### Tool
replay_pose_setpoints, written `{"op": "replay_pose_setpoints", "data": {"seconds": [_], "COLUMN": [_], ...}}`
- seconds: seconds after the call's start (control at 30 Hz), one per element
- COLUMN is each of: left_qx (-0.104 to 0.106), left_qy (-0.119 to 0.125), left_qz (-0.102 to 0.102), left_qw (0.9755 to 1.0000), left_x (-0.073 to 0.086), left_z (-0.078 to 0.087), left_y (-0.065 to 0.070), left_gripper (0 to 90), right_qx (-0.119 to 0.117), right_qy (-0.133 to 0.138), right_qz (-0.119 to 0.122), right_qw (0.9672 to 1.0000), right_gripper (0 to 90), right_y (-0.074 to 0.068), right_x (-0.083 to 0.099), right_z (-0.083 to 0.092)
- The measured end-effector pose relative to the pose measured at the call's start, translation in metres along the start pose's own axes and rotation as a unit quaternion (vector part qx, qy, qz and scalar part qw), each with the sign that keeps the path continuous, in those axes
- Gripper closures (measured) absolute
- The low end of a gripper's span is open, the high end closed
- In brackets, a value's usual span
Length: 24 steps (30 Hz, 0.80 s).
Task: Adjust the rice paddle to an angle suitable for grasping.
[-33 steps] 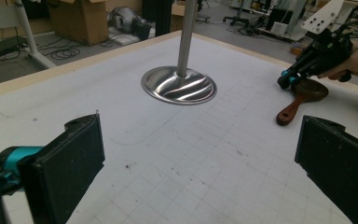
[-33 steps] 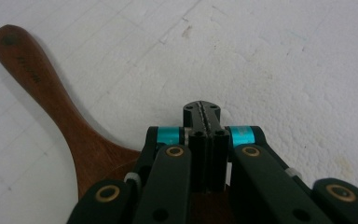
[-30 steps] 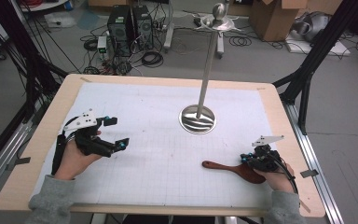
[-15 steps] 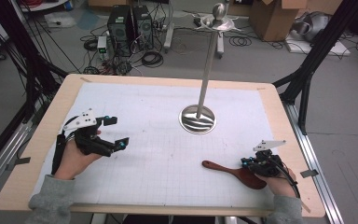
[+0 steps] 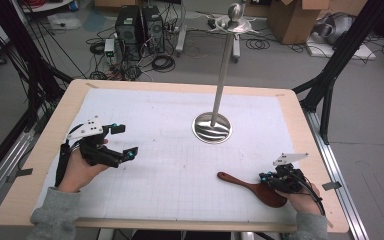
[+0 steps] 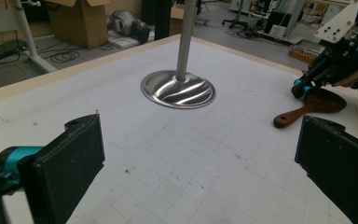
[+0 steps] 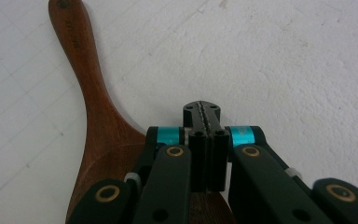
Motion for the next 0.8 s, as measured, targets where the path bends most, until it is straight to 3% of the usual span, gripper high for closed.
{"op": "replay_pose_setpoints", "data": {"seconds": [0.33,0.53,0.67,0.8], "left_qx": [0.002,0.002,0.000,-0.001], "left_qy": [0.000,0.000,0.003,0.001], "left_qz": [-0.001,-0.002,-0.001,-0.004], "left_qw": [1.0000,1.0000,1.0000,1.0000], "left_x": [0.000,-0.001,-0.002,-0.002], "left_z": [-0.001,-0.001,0.001,0.002], "left_y": [0.001,0.001,0.002,0.002], "left_gripper": [1.8,1.8,1.8,1.8], "right_qx": [-0.006,0.000,-0.020,-0.016], "right_qy": [-0.002,-0.016,0.008,0.029], "right_qz": [0.003,0.020,0.023,0.039], "right_qw": [1.0000,0.9997,0.9995,0.9987], "right_gripper": [90.0,89.8,89.5,88.0], "right_y": [-0.005,-0.006,-0.009,-0.011], "right_x": [0.003,0.003,0.000,-0.007], "right_z": [0.001,0.001,0.005,0.014]}}
Point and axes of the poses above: each handheld gripper's, and its own axes: z roughly backward along the jaws, x roughly out of its underside, y roughly to its right, the point moved 10 cm from there along -z, roughly forward along the jaws, and after that the axes turned 14 degrees about -x, right-handed, at the moved point
